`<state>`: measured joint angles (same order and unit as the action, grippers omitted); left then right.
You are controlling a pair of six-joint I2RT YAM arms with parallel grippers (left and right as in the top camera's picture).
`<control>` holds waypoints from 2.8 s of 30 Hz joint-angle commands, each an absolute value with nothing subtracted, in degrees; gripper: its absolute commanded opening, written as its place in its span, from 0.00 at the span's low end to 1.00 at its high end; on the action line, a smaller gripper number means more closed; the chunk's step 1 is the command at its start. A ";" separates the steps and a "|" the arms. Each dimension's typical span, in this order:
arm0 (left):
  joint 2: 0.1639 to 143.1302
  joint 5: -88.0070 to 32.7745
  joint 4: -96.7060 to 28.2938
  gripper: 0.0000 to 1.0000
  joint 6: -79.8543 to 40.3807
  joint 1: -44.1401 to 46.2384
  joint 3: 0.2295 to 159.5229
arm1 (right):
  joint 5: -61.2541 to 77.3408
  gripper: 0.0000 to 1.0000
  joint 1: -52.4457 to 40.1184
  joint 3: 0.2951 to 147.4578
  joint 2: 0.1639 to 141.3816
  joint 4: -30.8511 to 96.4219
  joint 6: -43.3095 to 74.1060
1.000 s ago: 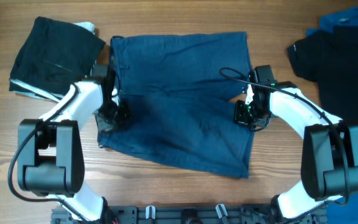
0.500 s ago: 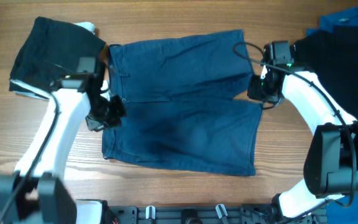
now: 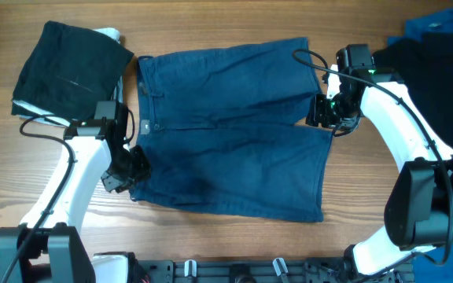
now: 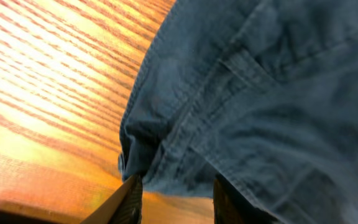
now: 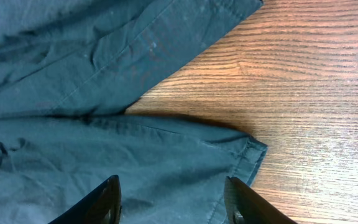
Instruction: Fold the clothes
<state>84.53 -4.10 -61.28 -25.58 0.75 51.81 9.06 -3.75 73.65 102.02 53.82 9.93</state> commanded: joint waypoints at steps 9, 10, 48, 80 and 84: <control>84.77 -3.53 -59.72 0.04 -29.02 0.40 45.93 | 10.37 0.49 -3.51 74.35 102.43 53.89 7.46; 84.75 -3.60 -62.15 0.04 -30.85 0.40 45.93 | 10.41 0.39 -3.51 74.35 102.43 53.89 7.51; 101.95 -5.06 -35.59 0.09 -25.69 0.51 59.68 | 13.02 0.25 -6.74 84.62 116.79 38.06 -1.21; 105.93 -5.04 -27.57 0.12 -24.18 2.79 59.57 | 8.58 0.52 -6.68 79.85 119.33 32.73 4.43; 105.93 -4.86 -24.56 0.13 -23.22 2.79 59.57 | 6.39 0.52 -6.68 78.76 119.50 36.01 4.23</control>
<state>105.01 -4.51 -26.46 -25.50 2.42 59.48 7.62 -6.70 80.60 118.41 35.55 5.02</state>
